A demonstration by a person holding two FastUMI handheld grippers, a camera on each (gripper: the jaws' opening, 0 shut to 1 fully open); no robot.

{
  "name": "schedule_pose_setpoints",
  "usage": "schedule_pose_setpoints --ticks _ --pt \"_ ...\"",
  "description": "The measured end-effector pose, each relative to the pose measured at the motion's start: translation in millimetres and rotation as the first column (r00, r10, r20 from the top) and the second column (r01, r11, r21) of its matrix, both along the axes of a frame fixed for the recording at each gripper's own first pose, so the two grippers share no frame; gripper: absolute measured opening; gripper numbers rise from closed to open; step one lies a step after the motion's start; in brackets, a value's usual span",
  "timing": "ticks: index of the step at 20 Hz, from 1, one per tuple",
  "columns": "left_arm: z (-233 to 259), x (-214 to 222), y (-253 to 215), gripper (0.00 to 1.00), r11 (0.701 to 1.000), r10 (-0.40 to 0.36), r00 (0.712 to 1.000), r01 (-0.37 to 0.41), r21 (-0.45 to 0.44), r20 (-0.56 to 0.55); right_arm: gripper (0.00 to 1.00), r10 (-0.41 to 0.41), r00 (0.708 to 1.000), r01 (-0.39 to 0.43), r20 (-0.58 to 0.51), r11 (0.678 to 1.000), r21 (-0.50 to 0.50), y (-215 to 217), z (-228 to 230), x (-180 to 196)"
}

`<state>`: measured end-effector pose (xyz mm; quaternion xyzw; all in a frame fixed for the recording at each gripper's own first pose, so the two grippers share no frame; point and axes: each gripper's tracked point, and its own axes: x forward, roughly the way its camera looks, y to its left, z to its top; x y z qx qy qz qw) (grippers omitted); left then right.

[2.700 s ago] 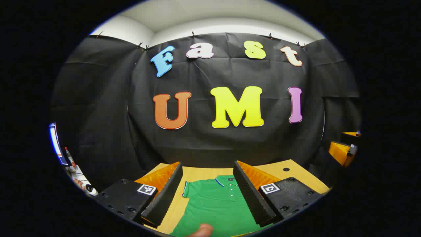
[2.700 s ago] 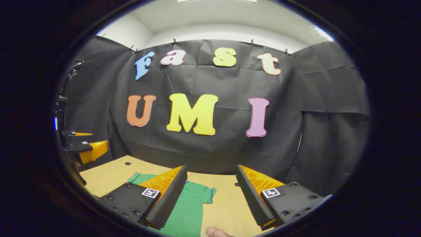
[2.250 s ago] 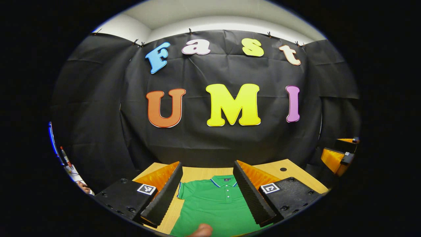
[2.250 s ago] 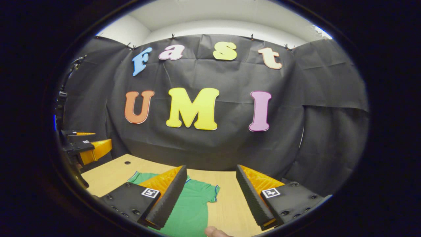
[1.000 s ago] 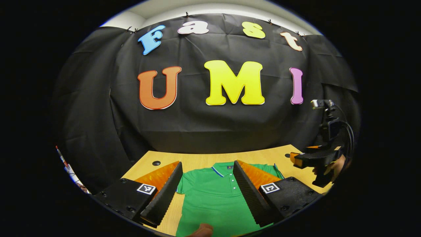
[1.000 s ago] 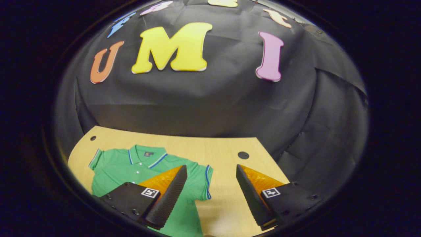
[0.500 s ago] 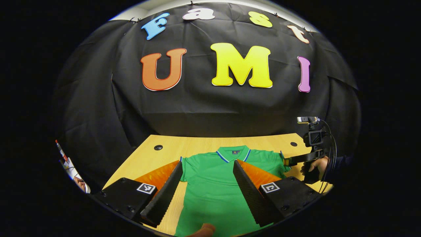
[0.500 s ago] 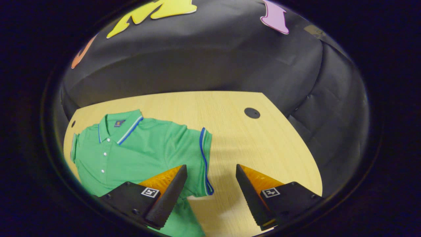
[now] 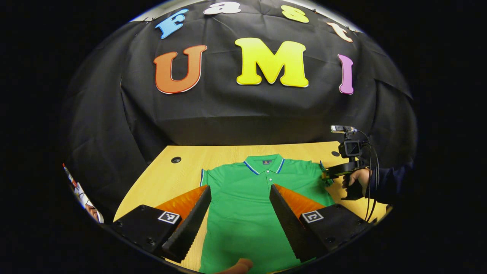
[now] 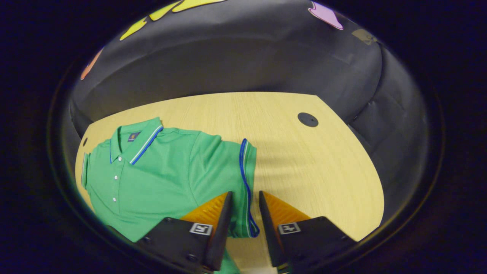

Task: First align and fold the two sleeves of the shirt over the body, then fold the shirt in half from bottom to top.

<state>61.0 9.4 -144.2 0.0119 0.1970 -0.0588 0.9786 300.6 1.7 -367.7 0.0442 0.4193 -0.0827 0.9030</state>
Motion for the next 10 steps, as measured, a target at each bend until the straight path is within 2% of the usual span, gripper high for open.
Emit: schedule_pose_setpoints --ticks 2,3,5,6,9,10 --pt "-0.5 -1.5 0.6 1.0 1.0 -0.001 1.0 0.001 0.004 -0.002 0.18 -0.006 1.0 0.006 -0.004 1.0 -0.017 -0.5 -2.3 0.9" --pt "-0.4 -2.0 1.6 1.0 1.0 0.0 1.0 0.0 0.004 -0.005 0.13 -0.004 1.0 0.004 -0.003 1.0 -0.021 0.3 -1.7 1.3" --pt "-1.7 -3.4 3.0 1.0 1.0 0.005 1.0 -0.005 0.002 -0.013 0.12 -0.001 1.0 0.001 -0.004 1.0 -0.025 1.8 -1.9 1.9" --pt "-1.6 -3.6 3.6 1.0 1.0 0.007 1.0 -0.007 0.0 -0.016 0.05 0.0 1.0 -0.001 -0.006 1.0 -0.023 2.5 -0.8 1.1" --pt "-2.3 -7.4 3.6 1.0 1.0 0.012 1.0 -0.012 0.002 -0.023 0.07 -0.008 1.0 0.008 0.0 1.0 -0.029 -1.4 -0.5 1.2" --pt "-1.9 -9.8 3.4 1.0 1.0 0.012 1.0 -0.012 0.004 -0.023 0.03 -0.017 1.0 0.018 0.012 0.999 -0.028 -3.0 9.6 -0.6"
